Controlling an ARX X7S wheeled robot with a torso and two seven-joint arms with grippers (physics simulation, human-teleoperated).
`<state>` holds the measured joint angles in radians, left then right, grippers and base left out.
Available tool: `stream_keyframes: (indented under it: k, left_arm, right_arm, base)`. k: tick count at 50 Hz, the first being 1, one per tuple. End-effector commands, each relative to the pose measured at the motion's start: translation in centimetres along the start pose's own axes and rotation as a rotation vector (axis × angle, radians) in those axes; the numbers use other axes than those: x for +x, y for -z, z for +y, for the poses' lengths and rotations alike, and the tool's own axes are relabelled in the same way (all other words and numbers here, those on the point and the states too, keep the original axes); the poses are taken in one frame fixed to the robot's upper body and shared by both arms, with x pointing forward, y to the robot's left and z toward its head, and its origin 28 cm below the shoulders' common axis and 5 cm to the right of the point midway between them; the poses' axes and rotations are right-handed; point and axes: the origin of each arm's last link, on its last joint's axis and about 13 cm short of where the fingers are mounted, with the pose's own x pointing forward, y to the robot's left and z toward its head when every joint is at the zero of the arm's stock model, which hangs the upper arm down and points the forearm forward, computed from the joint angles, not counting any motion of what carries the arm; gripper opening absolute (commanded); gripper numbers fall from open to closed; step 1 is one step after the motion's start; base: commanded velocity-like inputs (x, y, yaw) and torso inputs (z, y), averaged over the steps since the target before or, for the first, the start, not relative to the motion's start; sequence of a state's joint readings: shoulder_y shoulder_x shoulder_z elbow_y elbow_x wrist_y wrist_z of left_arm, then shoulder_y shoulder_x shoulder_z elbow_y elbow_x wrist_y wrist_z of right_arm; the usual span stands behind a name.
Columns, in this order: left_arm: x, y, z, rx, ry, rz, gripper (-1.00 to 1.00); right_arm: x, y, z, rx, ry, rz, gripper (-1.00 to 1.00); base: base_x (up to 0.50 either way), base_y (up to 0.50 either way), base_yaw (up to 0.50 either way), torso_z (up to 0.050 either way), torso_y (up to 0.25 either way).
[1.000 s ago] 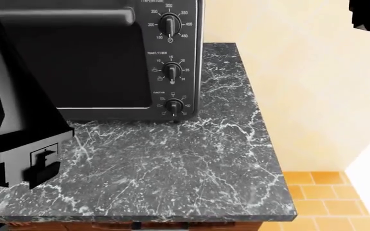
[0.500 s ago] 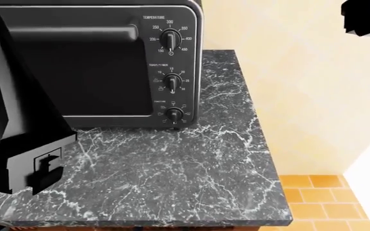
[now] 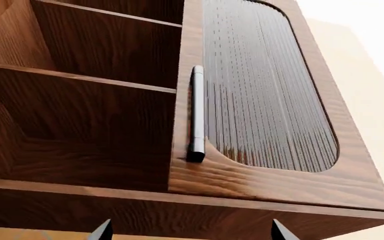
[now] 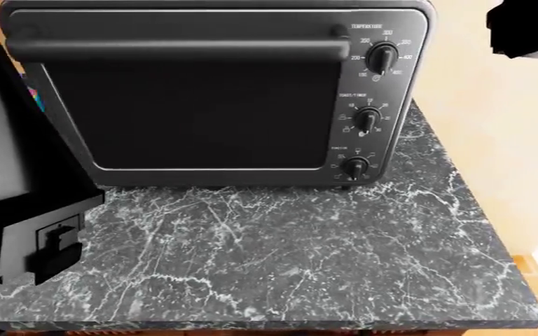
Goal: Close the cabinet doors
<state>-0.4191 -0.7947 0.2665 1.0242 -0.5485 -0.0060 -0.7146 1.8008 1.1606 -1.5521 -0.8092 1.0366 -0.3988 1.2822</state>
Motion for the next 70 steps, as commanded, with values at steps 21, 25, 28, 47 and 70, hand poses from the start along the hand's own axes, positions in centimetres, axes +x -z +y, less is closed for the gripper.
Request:
stream_keyframes:
  k: [21,25,28,47,70]
  left_arm:
    - [-0.03,0.24,-0.07,0.002,0.006,0.011,1.00]
    - [-0.05,0.32,-0.12,0.000,0.008,0.014,1.00]
    - [-0.07,0.34,-0.15,-0.002,0.009,0.015,1.00]
    - [-0.07,0.29,-0.07,-0.003,0.007,0.014,1.00]
    - [0.00,0.19,-0.06,0.003,-0.001,0.015,1.00]
  right_arm:
    - [-0.07,-0.02,0.01,0.004,0.003,0.037,1.00]
    - [-0.07,-0.02,0.01,0.006,0.003,0.040,1.00]
    - [-0.08,-0.02,0.02,0.011,0.005,0.042,1.00]
    - [-0.10,-0.03,0.02,0.019,0.002,0.053,1.00]
    - [-0.07,-0.01,0.09,0.076,0.017,0.039,1.00]
  base:
    - [0.00,0.50,0.00,0.000,0.000]
    - [0.00,0.50,0.00,0.000,0.000]
    - [0.00,0.50,0.00,0.000,0.000]
    - [0.00,0.50,0.00,0.000,0.000]
    - [0.17,0.21,0.00,0.000,0.000]
